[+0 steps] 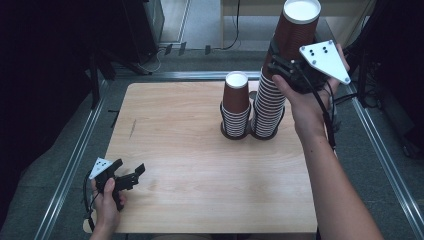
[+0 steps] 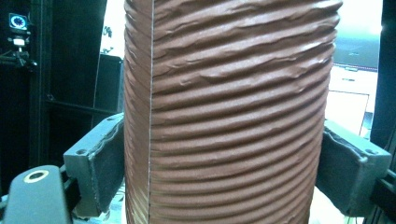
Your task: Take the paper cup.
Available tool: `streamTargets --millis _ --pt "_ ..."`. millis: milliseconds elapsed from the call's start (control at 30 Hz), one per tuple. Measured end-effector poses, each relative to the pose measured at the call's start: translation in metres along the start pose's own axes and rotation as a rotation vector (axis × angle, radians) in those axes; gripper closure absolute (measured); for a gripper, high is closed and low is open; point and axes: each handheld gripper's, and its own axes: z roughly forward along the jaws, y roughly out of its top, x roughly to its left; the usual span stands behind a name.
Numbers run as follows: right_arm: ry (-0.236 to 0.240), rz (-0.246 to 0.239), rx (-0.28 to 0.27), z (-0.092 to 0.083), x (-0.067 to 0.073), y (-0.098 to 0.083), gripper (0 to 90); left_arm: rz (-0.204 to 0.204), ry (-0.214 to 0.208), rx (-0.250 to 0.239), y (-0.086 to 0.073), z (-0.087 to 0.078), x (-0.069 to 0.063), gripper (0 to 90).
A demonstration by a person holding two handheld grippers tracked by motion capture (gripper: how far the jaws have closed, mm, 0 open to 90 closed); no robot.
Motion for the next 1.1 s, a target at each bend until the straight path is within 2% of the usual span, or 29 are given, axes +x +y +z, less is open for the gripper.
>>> streamTargets --millis 133,533,733,867,1100 --pt "0.008 0.016 -0.005 -0.01 -0.003 -0.001 12.8 0.002 0.002 -0.002 0.0 0.0 0.0 0.0" --pt "0.013 0.022 -0.029 -0.036 -0.011 0.003 12.8 0.004 0.006 -0.003 0.0 0.0 -0.001 0.0" --pt "0.022 0.026 -0.014 -0.049 -0.013 -0.01 12.8 0.004 0.009 -0.008 0.0 -0.001 -0.001 0.0" --pt "0.018 0.049 0.002 -0.057 -0.015 -0.021 12.8 0.013 0.017 -0.012 0.0 -0.001 -0.002 0.0" --pt "0.021 0.046 0.021 -0.073 -0.012 -0.039 12.8 0.101 0.06 0.006 0.001 0.0 -0.013 0.0"
